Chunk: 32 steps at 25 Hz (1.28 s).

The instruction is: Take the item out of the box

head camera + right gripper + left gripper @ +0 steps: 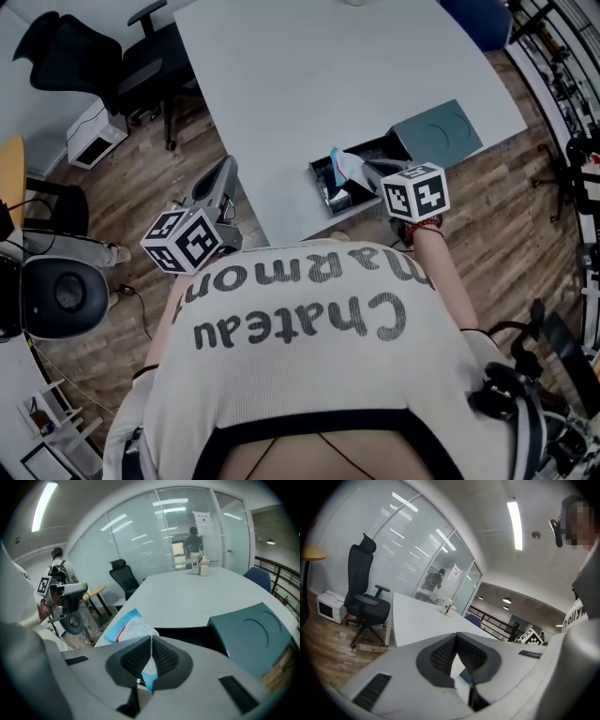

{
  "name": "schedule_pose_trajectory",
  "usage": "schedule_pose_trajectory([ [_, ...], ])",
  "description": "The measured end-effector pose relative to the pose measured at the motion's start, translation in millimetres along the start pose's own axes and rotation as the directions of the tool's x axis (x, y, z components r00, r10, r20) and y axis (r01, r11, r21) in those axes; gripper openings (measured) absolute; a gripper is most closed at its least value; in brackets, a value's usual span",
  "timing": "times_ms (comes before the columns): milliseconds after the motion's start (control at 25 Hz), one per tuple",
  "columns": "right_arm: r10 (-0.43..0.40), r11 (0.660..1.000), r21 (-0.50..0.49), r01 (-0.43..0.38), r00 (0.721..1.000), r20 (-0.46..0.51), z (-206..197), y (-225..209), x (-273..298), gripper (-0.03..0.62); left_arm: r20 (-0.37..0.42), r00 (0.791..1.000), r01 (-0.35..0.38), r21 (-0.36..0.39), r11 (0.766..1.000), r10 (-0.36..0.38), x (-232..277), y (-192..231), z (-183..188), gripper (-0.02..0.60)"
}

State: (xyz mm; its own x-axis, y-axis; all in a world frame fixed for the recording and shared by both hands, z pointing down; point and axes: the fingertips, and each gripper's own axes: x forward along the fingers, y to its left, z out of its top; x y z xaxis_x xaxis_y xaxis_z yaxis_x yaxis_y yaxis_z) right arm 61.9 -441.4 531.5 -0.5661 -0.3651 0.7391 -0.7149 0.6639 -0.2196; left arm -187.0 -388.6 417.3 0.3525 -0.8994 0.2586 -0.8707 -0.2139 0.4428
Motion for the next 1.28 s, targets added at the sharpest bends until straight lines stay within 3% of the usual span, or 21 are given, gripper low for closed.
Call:
schedule_pose_trajectory([
  [200,-0.130,0.989,0.084,0.118,0.979,0.157,13,2,-24,0.009,-0.017,0.997,0.075,0.018,0.997,-0.075,-2,3,5,-0.006],
  [360,-0.225,0.971,0.149,0.189,0.930,0.290,17,10,-52,0.009,-0.041,0.991,0.127,0.036,0.991,-0.126,-11,-3,0,-0.006],
  [520,-0.309,0.947,0.207,0.247,0.879,0.363,13,23,-68,0.009,-0.070,0.985,0.161,0.043,0.986,-0.157,-26,3,-6,-0.006],
  [760,-0.426,0.898,0.302,0.321,0.809,0.405,-10,50,-80,0.009,-0.090,0.976,0.205,0.050,0.977,-0.200,-52,18,-23,-0.006],
  [1280,-0.489,0.866,0.358,0.350,0.743,0.457,-5,73,-126,0.009,-0.135,0.948,0.294,0.023,0.955,-0.289,-47,1,-26,-0.006],
])
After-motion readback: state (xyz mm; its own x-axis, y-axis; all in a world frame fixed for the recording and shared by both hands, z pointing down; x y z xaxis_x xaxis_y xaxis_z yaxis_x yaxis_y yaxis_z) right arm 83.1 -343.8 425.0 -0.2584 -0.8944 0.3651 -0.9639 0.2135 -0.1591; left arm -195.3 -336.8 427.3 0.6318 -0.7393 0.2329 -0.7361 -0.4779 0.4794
